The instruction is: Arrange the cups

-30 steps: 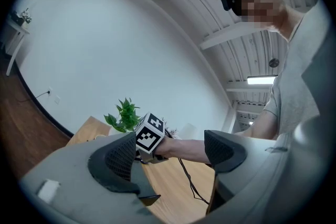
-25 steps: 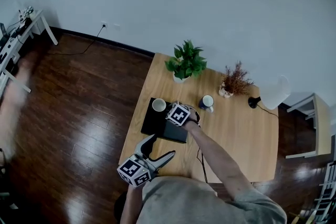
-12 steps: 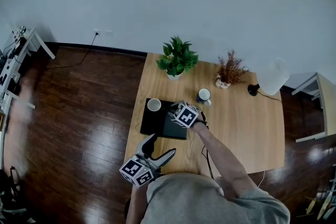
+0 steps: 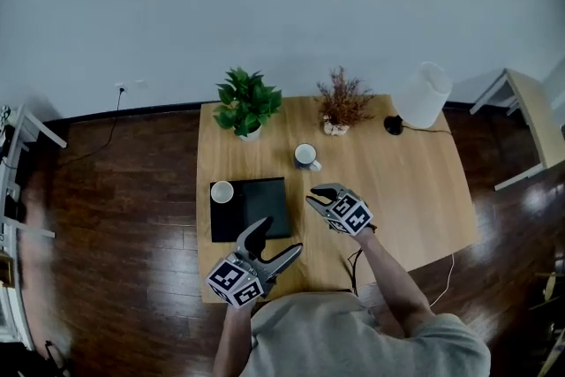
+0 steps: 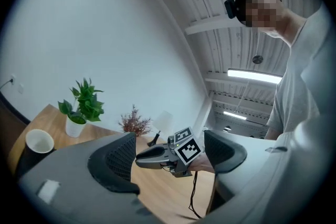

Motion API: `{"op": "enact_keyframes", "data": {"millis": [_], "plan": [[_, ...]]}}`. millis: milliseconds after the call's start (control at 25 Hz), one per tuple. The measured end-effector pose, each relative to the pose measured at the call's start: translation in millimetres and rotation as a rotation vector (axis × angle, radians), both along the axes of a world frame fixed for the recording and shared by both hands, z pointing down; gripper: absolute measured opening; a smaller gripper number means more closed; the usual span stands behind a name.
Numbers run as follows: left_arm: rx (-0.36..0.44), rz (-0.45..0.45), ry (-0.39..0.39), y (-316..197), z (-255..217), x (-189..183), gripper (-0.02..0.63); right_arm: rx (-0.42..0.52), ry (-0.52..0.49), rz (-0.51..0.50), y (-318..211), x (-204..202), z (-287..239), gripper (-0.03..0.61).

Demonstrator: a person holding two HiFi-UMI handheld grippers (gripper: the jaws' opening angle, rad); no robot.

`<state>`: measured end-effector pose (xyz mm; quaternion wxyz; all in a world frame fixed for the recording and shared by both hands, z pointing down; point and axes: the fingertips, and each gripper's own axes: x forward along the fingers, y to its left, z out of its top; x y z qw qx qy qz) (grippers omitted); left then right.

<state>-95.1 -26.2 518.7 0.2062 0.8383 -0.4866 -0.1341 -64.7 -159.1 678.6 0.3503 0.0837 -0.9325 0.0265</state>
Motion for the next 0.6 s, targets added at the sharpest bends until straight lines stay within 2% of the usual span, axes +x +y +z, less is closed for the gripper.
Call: {"op": "enact_keyframes", "data": {"millis": [120,280,400,480,600], "plan": [[-0.005,0.074,-0.010,-18.3,0.6,24.8,0.390,-0.019,0.014,0.110,-23.3,38.0,14.7,0.098],[-0.025,0.137,-0.017,-35.3,1.9,47.9,0.404,-0.029,0.020,0.210,-45.1,63.3,25.5,0.100],[-0.045,0.157,-0.018,-47.0,8.0,58.3,0.407,-0.037,0.032,0.248,-60.6,66.6,36.3,0.108],[-0.056,0.162,-0.017,-54.6,12.4,63.9,0.422,-0.030,0.046,0.260,-70.1,64.4,45.3,0.192],[-0.063,0.157,-0.026,-66.1,14.5,68.6,0.452,-0.030,0.072,0.253,-83.5,53.7,58.8,0.202]]}}
